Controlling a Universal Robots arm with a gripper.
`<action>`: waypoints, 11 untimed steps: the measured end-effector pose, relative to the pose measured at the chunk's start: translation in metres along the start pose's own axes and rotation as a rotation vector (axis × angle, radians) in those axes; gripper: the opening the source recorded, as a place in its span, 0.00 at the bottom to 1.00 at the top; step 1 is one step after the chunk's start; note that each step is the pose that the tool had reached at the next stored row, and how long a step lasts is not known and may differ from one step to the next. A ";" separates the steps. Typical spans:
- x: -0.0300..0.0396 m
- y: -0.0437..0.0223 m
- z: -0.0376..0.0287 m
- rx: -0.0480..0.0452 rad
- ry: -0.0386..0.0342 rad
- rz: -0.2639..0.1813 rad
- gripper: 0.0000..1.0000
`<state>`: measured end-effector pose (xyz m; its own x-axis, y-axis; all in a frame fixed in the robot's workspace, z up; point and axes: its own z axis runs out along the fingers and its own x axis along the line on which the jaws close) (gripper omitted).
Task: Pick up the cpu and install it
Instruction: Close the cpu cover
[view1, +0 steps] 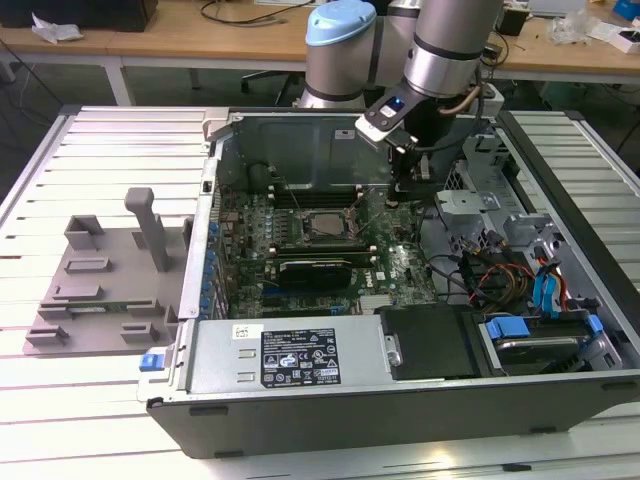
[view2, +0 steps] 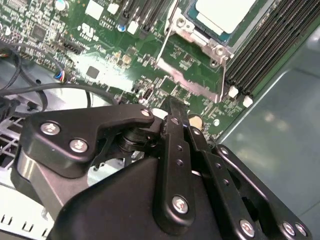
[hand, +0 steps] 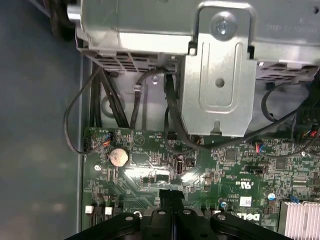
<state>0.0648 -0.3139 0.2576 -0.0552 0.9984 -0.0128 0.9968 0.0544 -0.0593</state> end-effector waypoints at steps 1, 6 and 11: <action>0.0005 -0.0045 0.0022 0.0000 0.0001 0.000 0.11; 0.0014 -0.0200 0.0035 -0.0002 0.0001 0.000 0.11; 0.0019 -0.0299 0.0041 -0.0002 0.0000 0.000 0.11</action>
<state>0.0347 -0.3137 0.2553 -0.0553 0.9984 -0.0128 0.9968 0.0545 -0.0591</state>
